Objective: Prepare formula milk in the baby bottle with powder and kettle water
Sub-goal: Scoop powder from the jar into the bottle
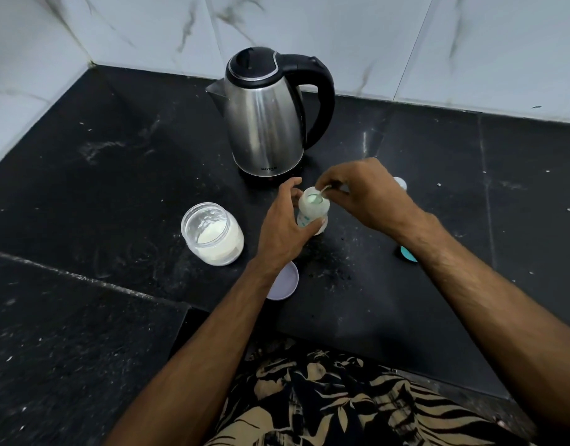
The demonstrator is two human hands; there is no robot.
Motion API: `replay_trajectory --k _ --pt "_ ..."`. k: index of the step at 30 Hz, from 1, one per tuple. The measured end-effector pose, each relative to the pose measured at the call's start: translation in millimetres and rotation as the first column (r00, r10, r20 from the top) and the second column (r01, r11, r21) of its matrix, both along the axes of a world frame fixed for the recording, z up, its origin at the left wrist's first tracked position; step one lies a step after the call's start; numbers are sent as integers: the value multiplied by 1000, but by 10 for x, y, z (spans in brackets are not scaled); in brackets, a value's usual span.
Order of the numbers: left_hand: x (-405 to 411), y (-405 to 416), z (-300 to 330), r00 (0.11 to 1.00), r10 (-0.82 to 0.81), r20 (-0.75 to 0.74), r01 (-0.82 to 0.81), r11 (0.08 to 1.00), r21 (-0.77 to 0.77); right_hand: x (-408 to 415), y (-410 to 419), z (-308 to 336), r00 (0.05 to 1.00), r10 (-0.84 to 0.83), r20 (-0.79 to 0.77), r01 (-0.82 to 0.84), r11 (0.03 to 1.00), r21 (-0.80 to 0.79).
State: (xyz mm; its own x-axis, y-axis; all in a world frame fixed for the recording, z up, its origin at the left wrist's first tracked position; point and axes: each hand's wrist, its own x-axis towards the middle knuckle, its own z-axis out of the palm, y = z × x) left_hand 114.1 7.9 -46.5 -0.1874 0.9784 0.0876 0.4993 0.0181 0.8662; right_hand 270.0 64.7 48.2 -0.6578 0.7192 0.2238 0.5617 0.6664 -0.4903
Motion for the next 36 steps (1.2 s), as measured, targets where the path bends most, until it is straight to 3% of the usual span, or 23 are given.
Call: replay_trajectory --k 2,6,9,13,17,20,24,28,31,36 --pt "-2 0 4 1000 -5 1 5 1000 -10 1 -10 -20 999 20 50 -18 999 -37" --pt "-3 -1 10 1000 -7 4 7 1000 1 4 -13 -58 1000 -5 -31 6 1000 22" --pt "-1 -4 17 1000 -8 3 8 1000 0 -4 -1 -45 997 30 72 -28 999 -32" --pt "-11 1 10 1000 -5 -3 5 1000 3 8 8 -34 999 -2 -48 5 999 48" --pt "-17 3 10 1000 -5 -14 5 1000 -11 11 18 -27 997 34 73 -33 999 -22" --pt "-27 10 12 1000 1 -27 -1 1000 -10 17 24 -41 999 -17 -29 18 999 40" --pt "-24 6 12 999 -3 -42 3 1000 -16 6 37 -49 993 38 109 -34 999 -32" --pt "-25 11 6 999 2 -45 -2 1000 -18 12 47 -40 1000 8 15 -8 1000 30" --pt "-24 9 -4 999 0 -42 -1 999 -33 -12 35 -73 993 42 113 -39 999 -23" --pt "-11 1 -2 999 16 -41 -17 1000 -24 34 59 -39 990 -106 -91 100 992 -74"
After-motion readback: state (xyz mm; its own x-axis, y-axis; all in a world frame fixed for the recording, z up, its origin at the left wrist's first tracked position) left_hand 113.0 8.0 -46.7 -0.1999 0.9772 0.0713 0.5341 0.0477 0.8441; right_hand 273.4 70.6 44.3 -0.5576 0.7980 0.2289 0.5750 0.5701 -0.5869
